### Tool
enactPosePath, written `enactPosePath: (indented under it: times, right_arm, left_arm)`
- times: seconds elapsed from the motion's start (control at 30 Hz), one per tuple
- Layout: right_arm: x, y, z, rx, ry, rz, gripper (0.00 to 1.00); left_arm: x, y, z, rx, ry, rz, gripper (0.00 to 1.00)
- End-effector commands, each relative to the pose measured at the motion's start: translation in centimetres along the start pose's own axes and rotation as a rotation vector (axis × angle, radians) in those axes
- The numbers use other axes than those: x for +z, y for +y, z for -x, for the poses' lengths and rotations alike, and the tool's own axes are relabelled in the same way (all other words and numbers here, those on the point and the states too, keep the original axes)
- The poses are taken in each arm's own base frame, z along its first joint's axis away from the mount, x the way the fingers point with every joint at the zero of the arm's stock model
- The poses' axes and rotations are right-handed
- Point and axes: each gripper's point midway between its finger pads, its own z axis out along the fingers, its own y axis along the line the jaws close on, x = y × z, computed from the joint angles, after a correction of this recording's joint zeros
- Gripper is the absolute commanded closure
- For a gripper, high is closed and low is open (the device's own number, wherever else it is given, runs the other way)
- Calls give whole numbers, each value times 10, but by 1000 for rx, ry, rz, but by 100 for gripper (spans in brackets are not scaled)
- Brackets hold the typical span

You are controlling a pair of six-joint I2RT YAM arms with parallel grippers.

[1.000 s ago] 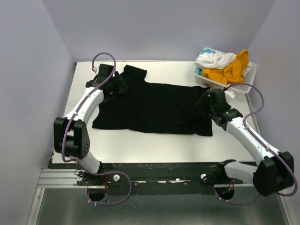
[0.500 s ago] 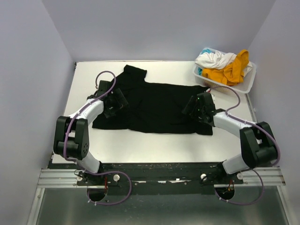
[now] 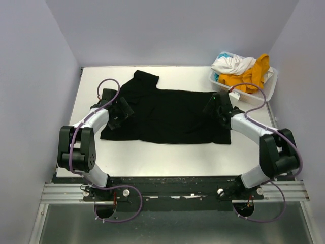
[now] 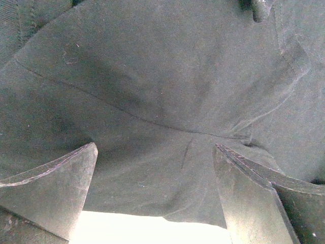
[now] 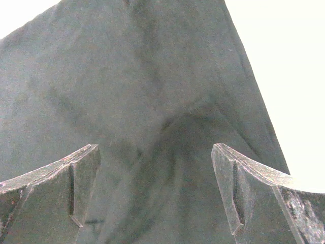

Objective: Fold and stack the t-shirts
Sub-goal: Fold the flattened tshirt in 1/3 of the way

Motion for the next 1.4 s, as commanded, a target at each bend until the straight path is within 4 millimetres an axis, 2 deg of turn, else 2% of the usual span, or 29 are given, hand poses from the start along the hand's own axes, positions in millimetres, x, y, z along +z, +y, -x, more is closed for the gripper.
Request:
enactPosePath:
  times: [0.0,0.17,0.23,0.3,0.43,0.63,0.67,0.8,0.9,1.0,1.23,1.37]
  right_arm:
    - [-36,-14,-10,-15,47,42,0]
    - [-61,43,-55,-23,220,473,0]
    - [-60,52,-67,-7,270,529,0]
    - [-53,50,-79,-3,299,521,0]
    - [-44,28,-90,9,293,429,0]
    - [-52,2,-107,41,299,379,0]
    - [-53,-2,-108,40,298,370,0]
    - [-53,-18,-115,40,296,314,0]
    - [-53,-35,-118,42,284,247,0]
    - [-55,-58,-118,42,270,141,0]
    - [-72,-105,-106,117,192,-81,0]
    - [-85,-111,-106,156,193,-88,0]
  left_arm:
    - [1,-8,8,-25,-1,-34,1]
    - [5,-27,12,-66,45,-118,2]
    - [7,-30,7,-83,75,-134,1]
    - [8,-21,2,-100,88,-94,1]
    - [1,-6,-14,-121,101,-55,1]
    - [-8,5,-42,-160,151,-56,2]
    - [-9,1,-43,-157,148,-86,2]
    - [-14,-35,-56,-174,207,-305,1]
    - [-8,-44,-64,-170,218,-273,2]
    - [-10,-42,-85,-150,231,-206,1]
    - [-29,8,-131,-116,178,35,2]
    - [-46,45,-156,-102,162,140,1]
